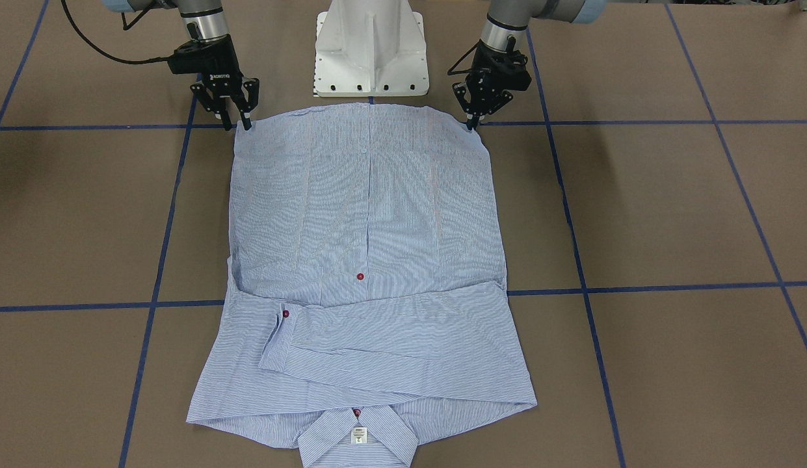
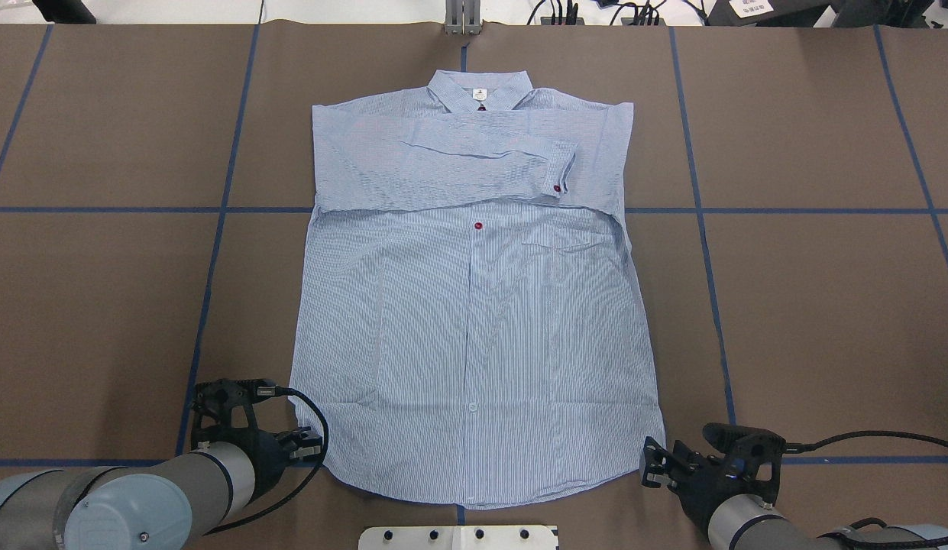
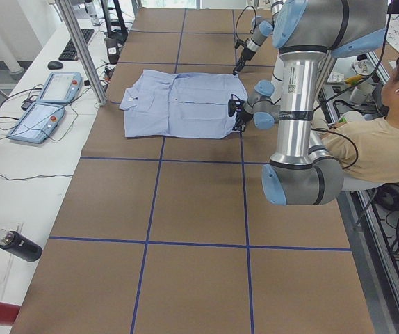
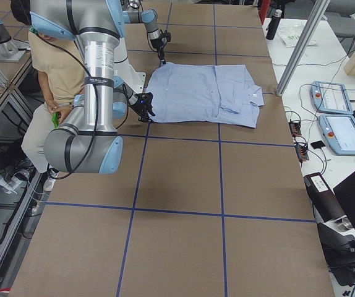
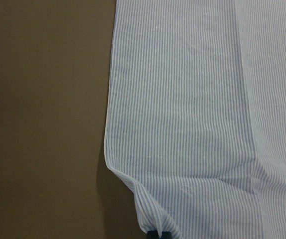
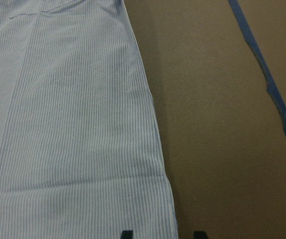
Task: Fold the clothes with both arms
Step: 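Close both grippers on the hem corners nearest the robot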
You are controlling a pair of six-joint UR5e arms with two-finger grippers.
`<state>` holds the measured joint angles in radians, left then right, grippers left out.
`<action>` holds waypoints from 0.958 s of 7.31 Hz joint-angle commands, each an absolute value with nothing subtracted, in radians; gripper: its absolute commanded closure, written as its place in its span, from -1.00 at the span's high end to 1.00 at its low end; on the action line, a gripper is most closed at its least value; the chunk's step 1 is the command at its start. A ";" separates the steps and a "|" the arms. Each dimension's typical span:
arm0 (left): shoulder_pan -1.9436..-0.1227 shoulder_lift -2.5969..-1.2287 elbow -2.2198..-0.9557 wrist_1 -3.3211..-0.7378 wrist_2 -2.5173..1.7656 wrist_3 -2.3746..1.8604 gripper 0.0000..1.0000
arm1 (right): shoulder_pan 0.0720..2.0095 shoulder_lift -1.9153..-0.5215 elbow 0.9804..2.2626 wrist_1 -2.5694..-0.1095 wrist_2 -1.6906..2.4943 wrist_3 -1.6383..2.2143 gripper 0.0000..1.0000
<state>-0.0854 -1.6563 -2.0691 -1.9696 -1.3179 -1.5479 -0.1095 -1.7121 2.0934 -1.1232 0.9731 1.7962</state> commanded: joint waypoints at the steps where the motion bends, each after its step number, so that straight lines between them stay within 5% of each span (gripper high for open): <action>1: -0.086 -1.655 -2.069 -1.970 -1.318 -1.548 -1.00 | -0.136 -1.712 2.091 -1.126 0.957 1.822 -0.05; 7: -0.083 -1.654 -2.069 -1.970 -1.318 -1.548 -1.00 | -0.144 -1.715 2.088 -1.126 0.951 1.822 -0.38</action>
<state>-0.0835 -1.6542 -2.0693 -1.9696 -1.3177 -1.5484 -0.1458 -1.7133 2.0879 -1.1260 0.9535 1.8223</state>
